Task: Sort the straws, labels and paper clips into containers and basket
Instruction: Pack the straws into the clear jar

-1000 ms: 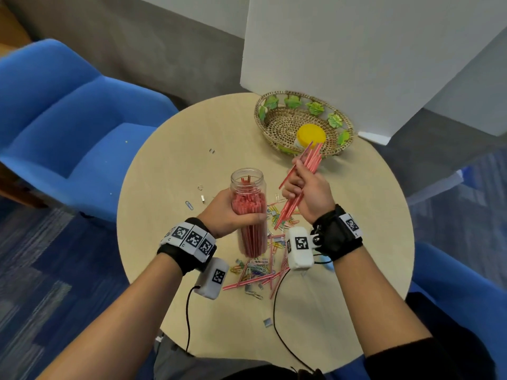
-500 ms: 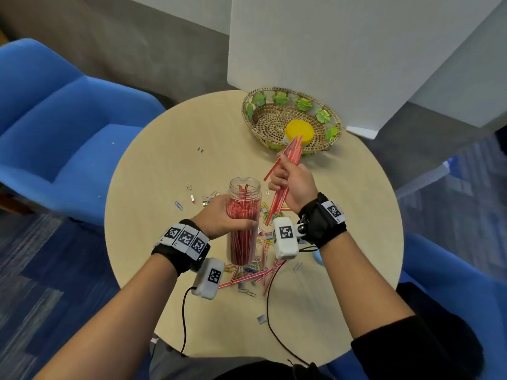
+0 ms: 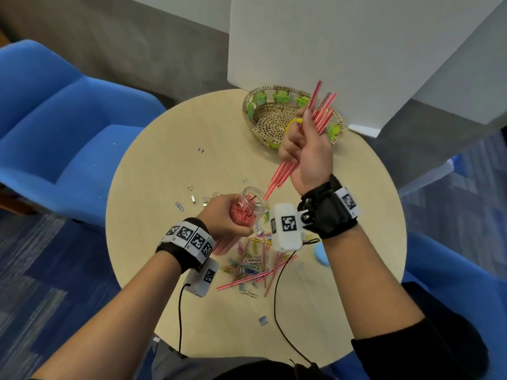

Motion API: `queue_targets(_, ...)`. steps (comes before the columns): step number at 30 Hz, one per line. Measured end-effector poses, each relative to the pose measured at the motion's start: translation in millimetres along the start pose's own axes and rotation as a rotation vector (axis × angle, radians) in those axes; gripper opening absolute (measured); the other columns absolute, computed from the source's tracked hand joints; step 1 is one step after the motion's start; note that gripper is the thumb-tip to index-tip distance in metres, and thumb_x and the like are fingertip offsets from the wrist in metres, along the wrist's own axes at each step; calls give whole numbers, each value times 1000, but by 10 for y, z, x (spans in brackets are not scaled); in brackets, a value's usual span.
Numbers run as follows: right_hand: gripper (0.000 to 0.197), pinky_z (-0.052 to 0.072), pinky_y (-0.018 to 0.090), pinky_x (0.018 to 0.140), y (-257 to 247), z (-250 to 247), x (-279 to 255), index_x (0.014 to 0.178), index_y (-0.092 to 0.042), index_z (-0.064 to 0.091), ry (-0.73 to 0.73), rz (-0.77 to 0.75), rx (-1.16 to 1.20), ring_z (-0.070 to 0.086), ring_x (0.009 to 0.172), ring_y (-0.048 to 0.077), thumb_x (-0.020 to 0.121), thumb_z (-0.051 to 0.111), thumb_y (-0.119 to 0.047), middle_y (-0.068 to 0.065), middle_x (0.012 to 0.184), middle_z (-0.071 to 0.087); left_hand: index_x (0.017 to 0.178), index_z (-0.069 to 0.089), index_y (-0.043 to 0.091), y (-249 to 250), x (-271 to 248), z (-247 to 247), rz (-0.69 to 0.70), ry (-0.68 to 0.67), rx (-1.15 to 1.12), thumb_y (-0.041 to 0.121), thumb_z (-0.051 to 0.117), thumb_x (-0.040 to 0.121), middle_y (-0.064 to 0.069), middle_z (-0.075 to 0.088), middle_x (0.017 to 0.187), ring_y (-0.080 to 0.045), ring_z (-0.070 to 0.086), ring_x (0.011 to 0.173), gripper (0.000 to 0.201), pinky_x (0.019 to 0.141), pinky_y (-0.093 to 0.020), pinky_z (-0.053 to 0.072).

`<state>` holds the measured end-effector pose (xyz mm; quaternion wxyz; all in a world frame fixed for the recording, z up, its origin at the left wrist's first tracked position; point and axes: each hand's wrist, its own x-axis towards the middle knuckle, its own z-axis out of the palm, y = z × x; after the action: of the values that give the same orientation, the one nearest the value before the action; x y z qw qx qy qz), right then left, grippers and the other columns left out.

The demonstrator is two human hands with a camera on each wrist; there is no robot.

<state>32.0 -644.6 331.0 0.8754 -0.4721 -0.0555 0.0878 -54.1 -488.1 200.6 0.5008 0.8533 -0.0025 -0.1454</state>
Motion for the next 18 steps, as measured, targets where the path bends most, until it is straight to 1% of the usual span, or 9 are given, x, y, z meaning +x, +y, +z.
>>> queue_targets(1, 33, 16, 23, 39, 64, -5, -24, 76, -20, 49, 0, 6, -50, 18, 43, 9, 107, 38, -26, -5, 57, 23, 109, 68, 13, 18, 5, 7, 7, -3, -13, 23, 93, 62, 4, 75, 96, -6, 70, 88, 53, 82, -25, 58)
queue_targets(3, 43, 15, 25, 42, 210, -22, -90, 65, -21, 42, -4, 26, -181, 16, 44, 11, 107, 37, -30, -2, 57, 20, 110, 68, 14, 59, 15, 25, 28, -7, -32, 23, 94, 62, 5, 75, 97, -4, 70, 89, 55, 82, -22, 57)
queue_targets(5, 44, 20, 27, 46, 368, -39, -159, 65, -20, 35, -16, 54, -268, 19, 45, 11, 107, 35, -31, -2, 58, 21, 108, 68, 14, 104, 23, 34, 36, 8, -51, 22, 94, 63, 4, 75, 94, -2, 70, 85, 52, 78, -18, 55)
queue_targets(8, 38, 31, 30, 58, 535, -86, -244, 68, -18, 36, -59, 84, -339, 31, 51, 12, 103, 39, -33, -4, 58, 29, 103, 66, 15, 133, 19, 36, 36, 35, -66, 17, 93, 64, 7, 73, 89, 5, 67, 78, 48, 71, -10, 50)
queue_targets(10, 31, 39, 33, 70, 549, -156, -268, 74, -18, 44, -97, 58, -596, 42, 61, 13, 100, 43, -36, -7, 64, 42, 103, 66, 16, 128, -2, 16, 33, 82, -71, 17, 93, 64, 10, 72, 89, 9, 66, 77, 48, 70, -7, 48)
queue_targets(12, 24, 40, 31, 79, 519, -264, -281, 83, -21, 54, -192, 10, -943, 50, 74, 9, 100, 48, -37, -7, 78, 53, 105, 68, 17, 115, -15, -25, 22, 147, -95, 22, 93, 62, 8, 74, 91, 4, 68, 81, 50, 75, -16, 54)
queue_targets(14, 22, 40, 27, 80, 450, -331, -287, 87, -20, 61, -297, -14, -1186, 54, 84, 9, 99, 53, -36, -2, 89, 59, 109, 68, 17, 100, -15, -73, 15, 178, -85, 26, 94, 60, 7, 75, 94, -5, 71, 87, 56, 82, -29, 58)
queue_targets(16, 17, 44, 20, 78, 322, -323, -290, 88, -17, 68, -343, -14, -1213, 60, 84, 8, 96, 61, -30, -1, 89, 65, 111, 68, 17, 91, -14, -109, 18, 180, -36, 27, 94, 58, 6, 74, 97, -9, 70, 90, 61, 86, -36, 59)
queue_targets(18, 9, 45, 13, 72, 222, -288, -271, 89, -13, 72, -317, 7, -1105, 62, 75, -1, 93, 67, -20, -11, 80, 68, 113, 67, 15, 93, -19, -124, 28, 186, -2, 27, 94, 57, 4, 74, 98, -12, 70, 90, 63, 87, -40, 58)
